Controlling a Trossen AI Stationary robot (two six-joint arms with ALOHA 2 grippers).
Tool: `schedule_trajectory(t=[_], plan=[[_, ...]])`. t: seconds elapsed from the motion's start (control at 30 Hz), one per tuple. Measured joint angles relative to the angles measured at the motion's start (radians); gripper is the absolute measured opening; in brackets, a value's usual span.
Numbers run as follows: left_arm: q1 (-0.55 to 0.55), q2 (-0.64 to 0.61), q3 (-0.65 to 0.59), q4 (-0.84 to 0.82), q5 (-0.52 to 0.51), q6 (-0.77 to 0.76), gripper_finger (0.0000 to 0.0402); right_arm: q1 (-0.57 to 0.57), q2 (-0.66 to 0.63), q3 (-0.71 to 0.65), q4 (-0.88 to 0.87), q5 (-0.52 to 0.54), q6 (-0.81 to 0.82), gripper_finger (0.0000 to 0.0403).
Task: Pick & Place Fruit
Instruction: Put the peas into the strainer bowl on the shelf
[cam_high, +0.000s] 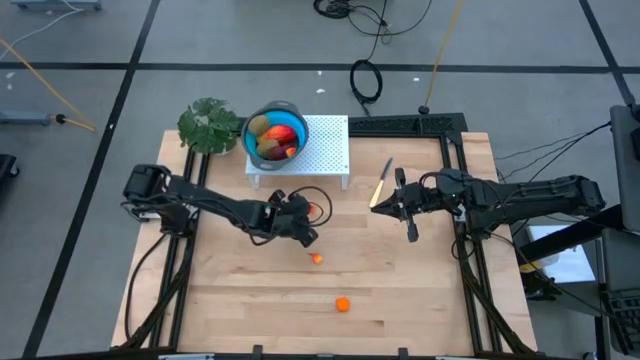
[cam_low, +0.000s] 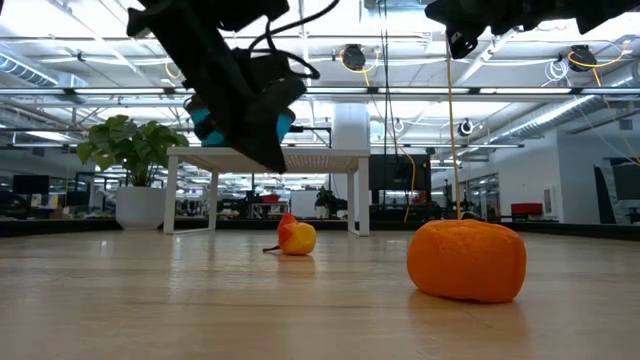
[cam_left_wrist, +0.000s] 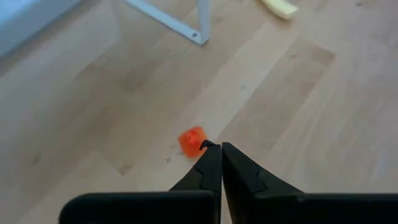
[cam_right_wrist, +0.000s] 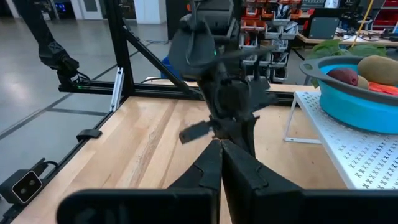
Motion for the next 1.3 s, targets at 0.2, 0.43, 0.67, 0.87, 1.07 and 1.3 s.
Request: schedule_trajectory(t=[0.2,0.43,0.67,0.87,1.07,1.3], plan=[[0.008,0.033,0.000,0.038,0.005,-0.036,0.0002,0.000,0.000,0.000,0.000,0.000,0.000,0.0004],[0.010,0.034,0.001,0.071,0.011,-0.009,0.0033,0.000,0.000,0.000,0.000,0.000,0.000,0.0004],[0.011,0.034,0.001,0.074,0.009,-0.011,0.0099,0.000,0.000,0.000,0.000,0.000,0.000,0.0004],[0.026,0.045,0.002,0.069,0.000,-0.080,0.0173,0.000,0.000,0.000,0.001,0.000,-0.018,0.0004],[0.052,0.060,0.001,0.069,0.014,-0.088,0.0225,0.000,0.000,0.000,0.002,0.000,-0.019,0.0004],[0.059,0.060,0.002,0.099,0.017,-0.076,0.0258,0.000,0.000,0.000,0.002,0.000,-0.019,0.0004]])
